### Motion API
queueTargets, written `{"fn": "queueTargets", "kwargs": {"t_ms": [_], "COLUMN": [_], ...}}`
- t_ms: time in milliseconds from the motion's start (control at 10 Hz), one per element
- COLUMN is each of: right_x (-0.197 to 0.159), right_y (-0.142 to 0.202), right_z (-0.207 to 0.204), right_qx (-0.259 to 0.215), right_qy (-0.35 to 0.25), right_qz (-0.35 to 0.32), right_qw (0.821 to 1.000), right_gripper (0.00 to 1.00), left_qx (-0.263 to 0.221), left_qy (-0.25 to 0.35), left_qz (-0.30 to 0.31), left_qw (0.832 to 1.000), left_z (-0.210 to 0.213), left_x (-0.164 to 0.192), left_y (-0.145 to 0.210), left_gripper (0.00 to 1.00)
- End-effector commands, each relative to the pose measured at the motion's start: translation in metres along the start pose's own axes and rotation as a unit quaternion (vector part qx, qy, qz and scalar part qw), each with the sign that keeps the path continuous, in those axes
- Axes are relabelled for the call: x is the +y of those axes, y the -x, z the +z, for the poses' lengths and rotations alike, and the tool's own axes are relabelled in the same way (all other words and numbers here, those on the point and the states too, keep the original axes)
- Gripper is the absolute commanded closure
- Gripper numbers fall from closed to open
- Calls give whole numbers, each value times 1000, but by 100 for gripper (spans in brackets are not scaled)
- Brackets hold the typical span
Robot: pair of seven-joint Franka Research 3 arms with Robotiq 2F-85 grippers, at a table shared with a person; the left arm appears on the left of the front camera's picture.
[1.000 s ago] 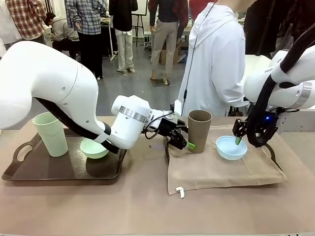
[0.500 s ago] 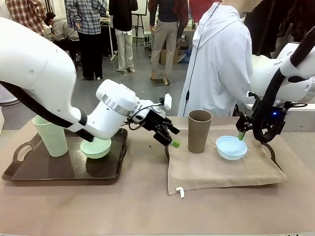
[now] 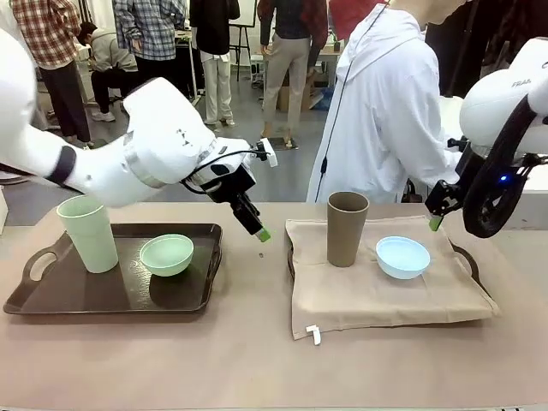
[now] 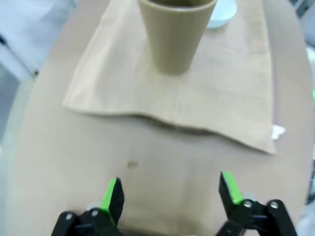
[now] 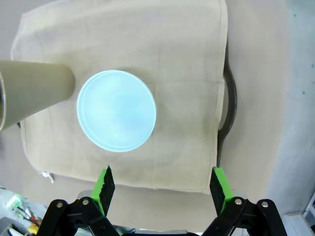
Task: Set up a tray with a mat and arrange the tableware.
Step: Place the Picnic Bowl and Reusable plastic cup back onto the Handle tray in front of the human's position.
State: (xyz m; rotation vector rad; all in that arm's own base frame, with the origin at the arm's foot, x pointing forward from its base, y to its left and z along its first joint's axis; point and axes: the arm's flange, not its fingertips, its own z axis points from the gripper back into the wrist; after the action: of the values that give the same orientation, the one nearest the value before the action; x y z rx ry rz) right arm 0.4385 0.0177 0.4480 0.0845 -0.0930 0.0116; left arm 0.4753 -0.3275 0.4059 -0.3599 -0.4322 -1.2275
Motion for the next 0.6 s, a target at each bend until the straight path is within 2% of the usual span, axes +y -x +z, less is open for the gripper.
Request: {"fn": "queueTargets", "kwargs": {"t_ms": [0,200,500], "right_x": [-5,0,7], "right_y": [6,1,-11], "right_z": [0,-2,7], "right_qx": [-2,6,-1], "right_qy": [-2,-2,15], "right_qz": [10,12,4], "right_qw": [1000,1000,1000], "right_gripper": [0,0,0], "left_qx": [77,134,200], "left_qy": [-31,-50,-44], "left_qz": [63,94,147], "left_qw": [995,985,968], "left_z": [26,44,61], "left_x": [-21,-43,-57], "left_y": [-25,-50,-70], "left_gripper": [0,0,0]}}
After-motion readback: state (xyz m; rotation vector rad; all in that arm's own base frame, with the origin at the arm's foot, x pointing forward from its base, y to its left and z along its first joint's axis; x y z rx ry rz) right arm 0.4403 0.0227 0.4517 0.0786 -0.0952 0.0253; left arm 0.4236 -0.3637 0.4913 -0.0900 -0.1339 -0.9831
